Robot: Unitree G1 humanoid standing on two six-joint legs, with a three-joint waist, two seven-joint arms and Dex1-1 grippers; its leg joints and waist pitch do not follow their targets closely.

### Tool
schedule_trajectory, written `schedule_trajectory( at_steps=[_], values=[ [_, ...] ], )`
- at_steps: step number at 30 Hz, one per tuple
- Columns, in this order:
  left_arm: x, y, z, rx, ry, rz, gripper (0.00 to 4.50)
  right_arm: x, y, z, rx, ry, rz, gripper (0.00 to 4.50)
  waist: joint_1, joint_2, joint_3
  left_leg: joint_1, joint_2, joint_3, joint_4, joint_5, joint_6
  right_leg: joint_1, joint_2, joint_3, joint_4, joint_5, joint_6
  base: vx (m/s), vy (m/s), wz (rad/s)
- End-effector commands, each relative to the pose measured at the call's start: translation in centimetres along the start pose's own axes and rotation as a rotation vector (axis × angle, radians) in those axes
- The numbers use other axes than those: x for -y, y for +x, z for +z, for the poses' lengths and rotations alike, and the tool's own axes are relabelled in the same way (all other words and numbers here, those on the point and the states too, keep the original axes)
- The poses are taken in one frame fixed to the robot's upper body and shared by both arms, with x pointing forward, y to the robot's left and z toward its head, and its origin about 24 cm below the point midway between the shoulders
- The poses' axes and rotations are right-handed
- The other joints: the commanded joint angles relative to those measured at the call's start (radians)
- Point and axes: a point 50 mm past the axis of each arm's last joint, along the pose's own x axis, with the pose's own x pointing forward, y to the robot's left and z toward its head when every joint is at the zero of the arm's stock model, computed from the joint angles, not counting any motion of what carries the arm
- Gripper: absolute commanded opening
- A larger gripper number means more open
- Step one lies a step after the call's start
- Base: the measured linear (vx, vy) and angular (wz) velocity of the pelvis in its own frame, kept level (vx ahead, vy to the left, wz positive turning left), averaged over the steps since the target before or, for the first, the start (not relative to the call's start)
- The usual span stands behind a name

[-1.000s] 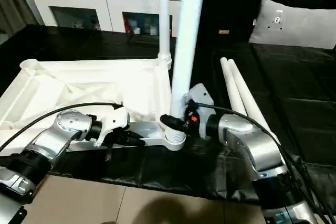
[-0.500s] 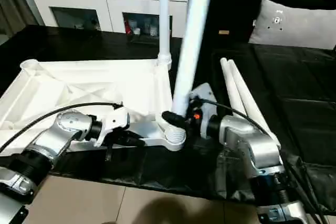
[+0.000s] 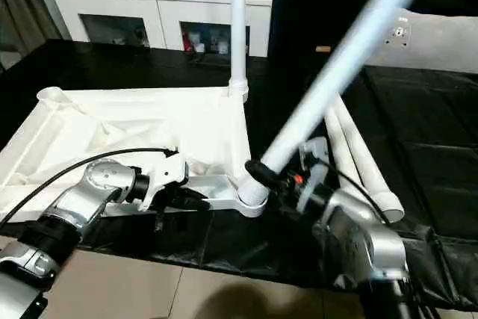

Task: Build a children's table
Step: Insert table leg to table base

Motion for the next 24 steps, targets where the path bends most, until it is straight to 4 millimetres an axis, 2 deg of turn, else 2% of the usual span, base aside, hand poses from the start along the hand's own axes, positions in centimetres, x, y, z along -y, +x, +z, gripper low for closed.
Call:
schedule_trajectory(
  at_steps=[1, 3, 4, 5, 9, 11, 14, 16, 17, 18, 19, 20, 23, 24],
  values=[
    [-0.5, -0.4, 0.1, 0.027, -0.017, 0.071, 0.00, 0.2, -0.5, -2.8, -0.162, -0.037, -0.035, 1.88, -0.003, -0.003, -0.034, 0.004, 0.013, -0.001, -0.086, -0.362, -0.014, 0.027, -0.063, 0.038, -0.113, -0.479, -0.112, 0.000, 0.000, 0.00],
    [-0.5, -0.4, 0.1, 0.023, -0.016, 0.067, 0.00, 0.1, -0.5, -2.7, -0.179, -0.072, -0.026, 1.88, -0.005, -0.002, -0.040, 0.001, 0.015, -0.002, -0.090, -0.332, -0.009, 0.034, -0.062, 0.039, -0.109, -0.425, -0.117, 0.000, 0.000, 0.00],
    [-0.5, -0.4, 0.0, 0.020, -0.015, 0.065, 0.00, 0.1, -0.5, -2.7, -0.187, -0.085, -0.021, 1.88, -0.004, 0.002, -0.040, 0.001, 0.015, -0.002, -0.090, -0.330, -0.009, 0.033, -0.061, 0.039, -0.108, -0.410, -0.122, 0.000, 0.000, 0.00],
    [-0.5, -0.4, 0.0, 0.016, -0.013, 0.062, 0.00, 0.0, -0.4, -2.8, -0.200, -0.100, -0.011, 1.88, -0.007, 0.000, -0.038, 0.001, 0.015, -0.002, -0.091, -0.339, -0.008, 0.032, -0.059, 0.038, -0.108, -0.400, -0.128, 0.000, 0.000, 0.00],
    [-0.5, -0.4, -0.1, 0.001, -0.003, 0.050, 0.00, -0.1, -0.3, -3.1, -0.285, -0.164, 0.021, 1.87, -0.008, 0.000, -0.037, 0.004, 0.014, 0.000, -0.090, -0.354, -0.003, 0.031, -0.059, 0.039, -0.110, -0.413, -0.133, 0.000, 0.000, 0.00],
    [-0.7, -0.7, 0.1, 0.001, -0.001, 0.048, 0.00, -0.2, 0.1, -3.4, -0.383, -0.208, 0.098, 1.87, -0.009, -0.001, -0.037, 0.002, 0.013, -0.001, -0.090, -0.352, -0.002, 0.033, -0.059, 0.039, -0.109, -0.424, -0.129, 0.000, 0.000, 0.00],
    [-0.9, -0.9, 0.3, -0.012, 0.010, 0.040, 0.00, -0.2, 0.5, -3.3, -0.440, -0.219, 0.159, 1.87, -0.014, 0.004, -0.036, 0.006, 0.013, -0.001, -0.090, -0.373, -0.003, 0.028, -0.060, 0.039, -0.115, -0.455, -0.127, 0.000, 0.000, 0.00],
    [-1.1, -1.0, 0.4, -0.018, 0.016, 0.039, 0.00, -0.3, 0.7, -3.2, -0.468, -0.226, 0.189, 1.87, -0.015, -0.003, -0.037, 0.003, 0.014, -0.002, -0.091, -0.367, 0.000, 0.031, -0.059, 0.038, -0.112, -0.448, -0.127, 0.000, 0.000, 0.00],
    [-1.2, -1.0, 0.4, -0.023, 0.019, 0.041, 0.00, -0.3, 0.8, -3.2, -0.475, -0.227, 0.204, 1.87, -0.014, -0.001, -0.038, 0.004, 0.016, -0.002, -0.091, -0.361, 0.002, 0.030, -0.060, 0.040, -0.112, -0.428, -0.131, 0.000, 0.000, 0.00],
    [-1.2, -1.1, 0.4, -0.026, 0.021, 0.043, 0.00, -0.4, 0.9, -3.2, -0.480, -0.229, 0.213, 1.87, -0.014, -0.006, -0.039, 0.001, 0.016, -0.002, -0.092, -0.349, 0.005, 0.032, -0.060, 0.040, -0.109, -0.409, -0.136, 0.000, 0.000, 0.00],
    [-1.2, -1.1, 0.4, -0.026, 0.021, 0.043, 0.00, -0.4, 0.9, -3.2, -0.480, -0.229, 0.213, 1.87, -0.013, -0.004, -0.039, 0.002, 0.017, -0.001, -0.092, -0.349, 0.005, 0.032, -0.060, 0.040, -0.108, -0.402, -0.140, 0.000, 0.000, 0.00],
    [-1.3, -1.2, 0.4, -0.028, 0.022, 0.050, 0.00, -0.7, 1.0, -3.2, -0.487, -0.217, 0.240, 1.87, -0.014, -0.013, -0.039, 0.001, 0.017, 0.000, -0.092, -0.346, 0.006, 0.032, -0.059, 0.040, -0.109, -0.390, -0.143, 0.000, 0.000, 0.00],
    [-1.5, -1.4, 0.4, -0.027, 0.015, 0.064, 0.00, -1.0, 1.0, -3.5, -0.497, -0.203, 0.266, 1.87, -0.013, -0.010, -0.038, 0.004, 0.017, 0.000, -0.093, -0.354, 0.005, 0.029, -0.061, 0.041, -0.110, -0.411, -0.142, 0.000, 0.000, 0.00],
    [-1.5, -1.4, 0.4, -0.028, 0.014, 0.065, 0.00, -1.0, 1.1, -3.5, -0.498, -0.201, 0.268, 1.87, -0.013, -0.013, -0.037, 0.004, 0.017, 0.000, -0.094, -0.358, 0.004, 0.029, -0.062, 0.040, -0.111, -0.428, -0.137, 0.000, 0.000, 0.00]
  ],
)
